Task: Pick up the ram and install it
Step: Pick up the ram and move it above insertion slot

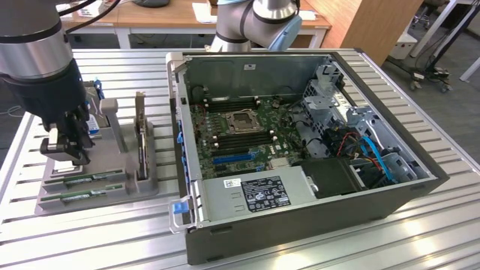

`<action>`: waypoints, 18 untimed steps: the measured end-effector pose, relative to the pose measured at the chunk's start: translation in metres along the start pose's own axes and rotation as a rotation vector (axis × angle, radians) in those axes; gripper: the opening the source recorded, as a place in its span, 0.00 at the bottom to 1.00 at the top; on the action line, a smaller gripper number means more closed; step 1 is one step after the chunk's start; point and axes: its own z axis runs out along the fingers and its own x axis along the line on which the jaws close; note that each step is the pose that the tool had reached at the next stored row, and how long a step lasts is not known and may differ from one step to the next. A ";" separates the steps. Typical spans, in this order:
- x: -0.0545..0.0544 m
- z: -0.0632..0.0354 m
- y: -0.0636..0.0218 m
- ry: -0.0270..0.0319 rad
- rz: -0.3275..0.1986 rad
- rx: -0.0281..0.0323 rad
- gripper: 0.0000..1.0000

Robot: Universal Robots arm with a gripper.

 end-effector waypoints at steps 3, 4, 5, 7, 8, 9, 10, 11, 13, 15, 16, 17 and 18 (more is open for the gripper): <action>0.000 0.0051 -0.0001 0.0000 0.000 0.0000 0.42; 0.000 0.0069 -0.0001 0.0001 0.000 -0.0001 0.42; 0.000 0.0085 -0.0002 0.0000 0.000 0.0000 0.42; 0.000 0.0116 -0.0003 0.0000 0.000 0.0000 0.42; 0.000 0.0131 -0.0003 0.0000 0.000 -0.0001 0.42; 0.000 0.0144 -0.0003 0.0000 0.000 -0.0001 0.42; 0.000 0.0157 -0.0003 0.0000 0.000 0.0000 0.42; 0.000 0.0170 -0.0004 0.0000 0.000 -0.0001 0.42; 0.000 0.0196 -0.0004 0.0000 0.000 -0.0001 0.42; 0.000 0.0201 -0.0004 0.0001 0.000 -0.0003 0.42; 0.000 0.0201 -0.0004 0.0001 0.000 -0.0003 0.42; 0.000 0.0202 -0.0004 0.0002 0.000 -0.0003 0.42; 0.000 0.0202 -0.0004 0.0001 0.000 -0.0002 0.42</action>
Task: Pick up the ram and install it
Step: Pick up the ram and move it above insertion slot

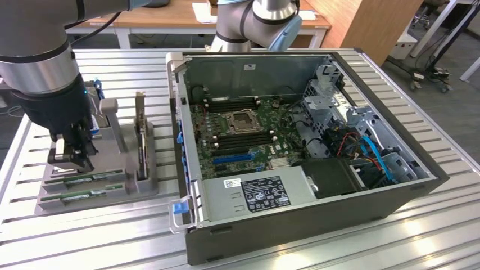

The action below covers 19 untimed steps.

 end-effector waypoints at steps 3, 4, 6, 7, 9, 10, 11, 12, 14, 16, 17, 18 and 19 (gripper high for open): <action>0.004 0.0001 -0.0001 -0.0001 0.000 0.0001 0.42; 0.005 0.0001 -0.0001 0.0000 0.000 0.0001 0.42; 0.007 0.0001 -0.0002 -0.0001 0.000 0.0001 0.42; 0.007 0.0001 -0.0001 -0.0001 0.000 0.0000 0.42; 0.007 0.0001 -0.0001 -0.0001 0.000 0.0001 0.42; 0.007 0.0002 -0.0001 -0.0001 0.000 0.0001 0.42; 0.007 0.0012 -0.0002 -0.0003 0.000 0.0003 0.42; 0.007 0.0022 -0.0002 -0.0001 0.000 0.0001 0.42; 0.007 0.0050 -0.0003 -0.0001 0.000 0.0001 0.42; 0.007 0.0079 -0.0003 0.0000 0.000 0.0000 0.42; 0.007 0.0093 -0.0004 -0.0001 0.000 0.0001 0.42; 0.007 0.0097 -0.0004 -0.0001 0.000 0.0001 0.42; 0.007 0.0097 -0.0004 0.0000 0.000 0.0000 0.42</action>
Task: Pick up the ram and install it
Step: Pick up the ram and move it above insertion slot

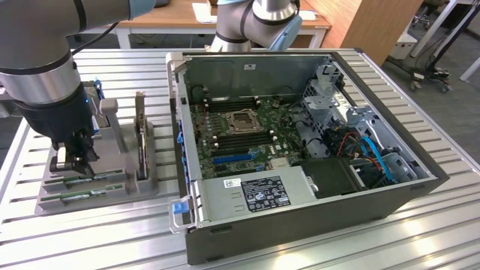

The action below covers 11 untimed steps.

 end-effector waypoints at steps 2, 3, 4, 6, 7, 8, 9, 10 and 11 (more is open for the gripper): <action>0.000 0.0001 0.0000 -0.0001 0.000 0.0001 0.42; 0.000 0.0000 0.0000 0.0000 0.000 0.0000 0.42; 0.000 0.0001 -0.0001 -0.0001 0.000 0.0001 0.42; 0.002 0.0002 -0.0001 -0.0001 0.000 0.0002 0.42; 0.003 0.0001 -0.0001 -0.0001 0.000 0.0001 0.42; 0.004 0.0002 -0.0002 -0.0001 0.000 0.0001 0.42; 0.004 0.0001 -0.0001 0.0000 0.000 0.0000 0.42; 0.004 0.0001 -0.0001 -0.0001 0.000 0.0001 0.42; 0.004 0.0002 -0.0001 -0.0001 0.000 0.0002 0.42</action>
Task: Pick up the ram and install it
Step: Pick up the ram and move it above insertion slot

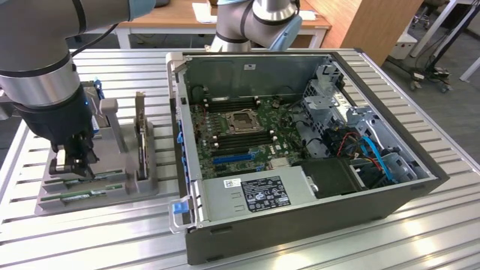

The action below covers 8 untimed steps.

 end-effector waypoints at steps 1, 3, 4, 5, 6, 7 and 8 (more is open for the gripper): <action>0.000 0.0003 0.0000 0.0000 0.000 0.0000 0.42; 0.000 0.0020 -0.0001 0.0001 0.000 -0.0001 0.42; 0.001 0.0034 -0.0001 0.0000 0.000 0.0000 0.42; 0.001 0.0050 -0.0001 0.0001 0.000 -0.0001 0.42; 0.001 0.0066 -0.0001 0.0000 0.000 0.0000 0.42; 0.001 0.0081 -0.0002 0.0000 0.000 0.0000 0.42; 0.001 0.0097 -0.0002 0.0000 0.000 -0.0001 0.42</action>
